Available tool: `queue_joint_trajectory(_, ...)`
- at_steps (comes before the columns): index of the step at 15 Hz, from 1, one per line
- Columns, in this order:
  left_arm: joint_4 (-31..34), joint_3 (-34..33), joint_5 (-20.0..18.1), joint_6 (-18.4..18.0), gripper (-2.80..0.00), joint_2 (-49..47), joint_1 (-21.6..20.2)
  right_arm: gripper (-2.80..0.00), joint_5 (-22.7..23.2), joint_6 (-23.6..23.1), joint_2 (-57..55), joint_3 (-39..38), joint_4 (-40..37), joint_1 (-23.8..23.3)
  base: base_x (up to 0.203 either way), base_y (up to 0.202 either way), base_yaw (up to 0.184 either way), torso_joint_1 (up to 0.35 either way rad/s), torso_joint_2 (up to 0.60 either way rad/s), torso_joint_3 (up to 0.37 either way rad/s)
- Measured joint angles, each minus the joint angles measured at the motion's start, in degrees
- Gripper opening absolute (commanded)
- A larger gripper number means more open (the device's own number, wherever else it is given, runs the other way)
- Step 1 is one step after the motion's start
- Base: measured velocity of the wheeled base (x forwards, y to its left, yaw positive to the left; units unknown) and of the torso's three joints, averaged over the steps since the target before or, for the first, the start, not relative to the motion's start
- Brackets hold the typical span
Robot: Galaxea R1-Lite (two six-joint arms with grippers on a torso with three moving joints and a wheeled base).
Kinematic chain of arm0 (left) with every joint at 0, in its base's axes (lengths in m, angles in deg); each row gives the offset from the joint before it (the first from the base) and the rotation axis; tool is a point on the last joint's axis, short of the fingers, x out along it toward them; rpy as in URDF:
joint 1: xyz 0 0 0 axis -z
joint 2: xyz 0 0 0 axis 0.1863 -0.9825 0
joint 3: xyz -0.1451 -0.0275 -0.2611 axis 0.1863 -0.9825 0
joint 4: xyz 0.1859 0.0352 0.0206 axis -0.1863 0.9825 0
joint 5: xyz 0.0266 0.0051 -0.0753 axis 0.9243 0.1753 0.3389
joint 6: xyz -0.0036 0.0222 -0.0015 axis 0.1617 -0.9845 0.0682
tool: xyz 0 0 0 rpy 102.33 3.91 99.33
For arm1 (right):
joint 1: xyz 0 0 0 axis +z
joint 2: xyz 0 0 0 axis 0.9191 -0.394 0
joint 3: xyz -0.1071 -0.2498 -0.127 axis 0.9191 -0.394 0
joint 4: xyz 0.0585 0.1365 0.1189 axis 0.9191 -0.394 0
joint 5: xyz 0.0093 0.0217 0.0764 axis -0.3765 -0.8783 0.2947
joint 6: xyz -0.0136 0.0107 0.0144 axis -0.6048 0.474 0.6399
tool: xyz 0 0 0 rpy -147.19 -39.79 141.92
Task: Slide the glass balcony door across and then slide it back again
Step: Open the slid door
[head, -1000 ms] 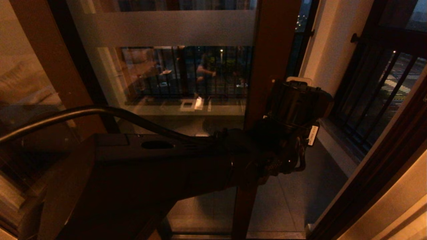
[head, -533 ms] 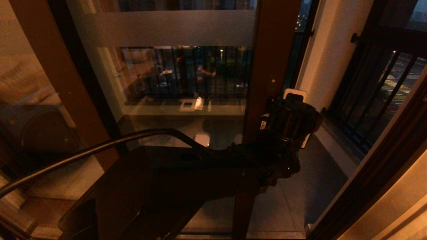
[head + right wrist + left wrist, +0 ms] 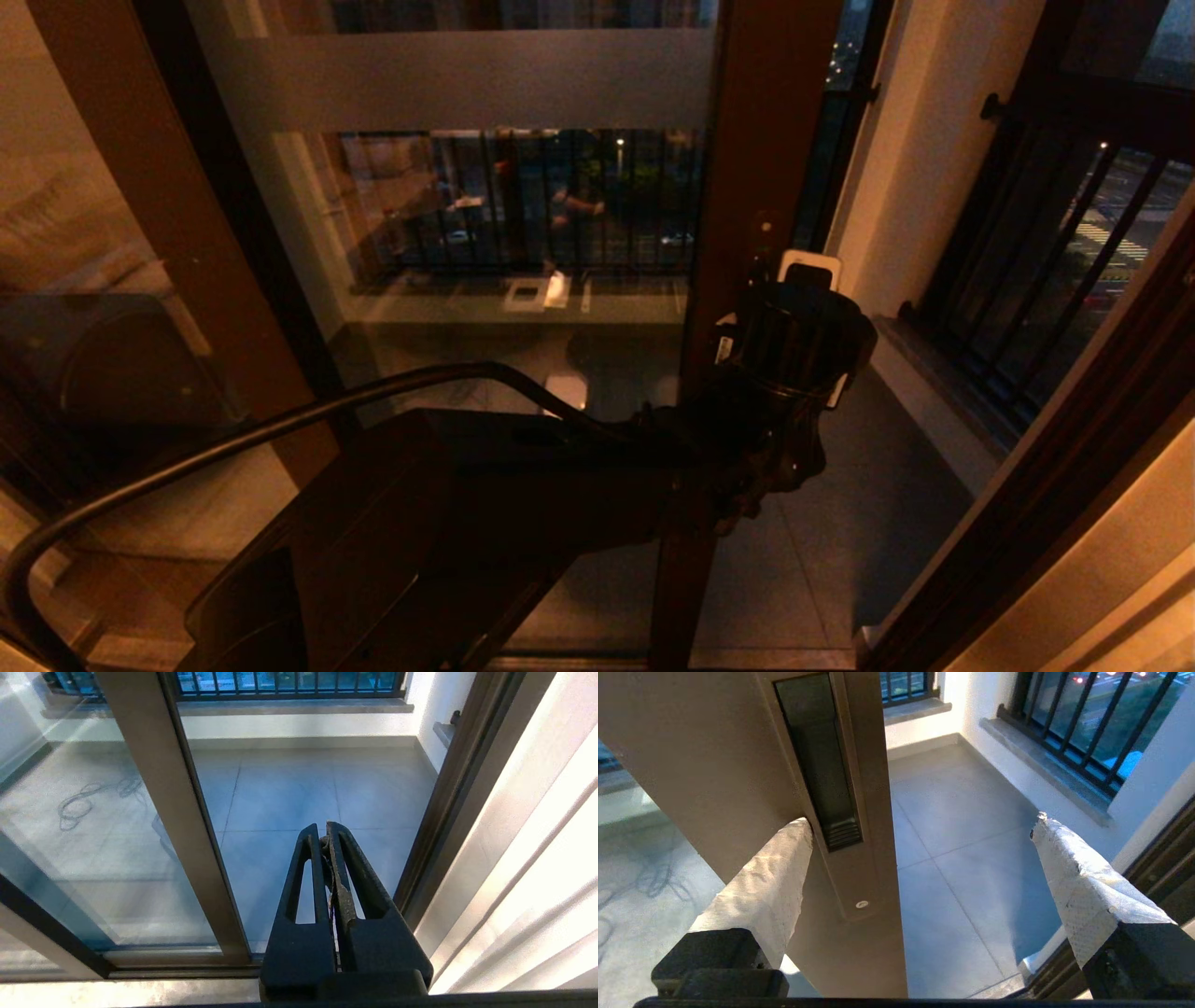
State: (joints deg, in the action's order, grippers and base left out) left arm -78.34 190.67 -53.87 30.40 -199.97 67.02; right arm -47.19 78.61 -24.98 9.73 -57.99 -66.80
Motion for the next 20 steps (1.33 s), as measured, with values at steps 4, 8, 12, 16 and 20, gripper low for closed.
queue_joint_trajectory(4,0.1,0.0,0.5,-0.1,0.00,0.2,-1.4,-2.80,0.0,0.0,0.0,0.0,0.0,0.0,0.000,0.000,0.000,0.000,0.00,0.000)
queue_joint_trajectory(8,0.2,-0.5,1.9,0.0,0.00,1.5,-3.0,-2.80,0.0,0.0,0.0,0.0,0.0,0.0,0.000,0.000,0.000,0.000,0.00,0.000)
queue_joint_trajectory(12,0.0,-1.3,2.3,0.0,0.00,2.1,-3.2,-2.80,0.0,0.0,0.0,0.0,0.0,0.0,0.000,0.000,0.000,0.000,0.00,0.000)
queue_joint_trajectory(16,-0.1,-2.0,2.6,0.1,0.00,2.5,-3.1,-2.80,0.0,0.0,0.0,0.0,0.0,0.0,0.000,0.000,0.000,0.000,0.00,0.000)
queue_joint_trajectory(20,-0.1,-7.3,2.2,0.7,-2.80,6.3,0.0,-2.80,0.0,0.0,0.0,0.0,0.0,0.0,0.000,0.000,0.000,0.000,0.00,0.000)
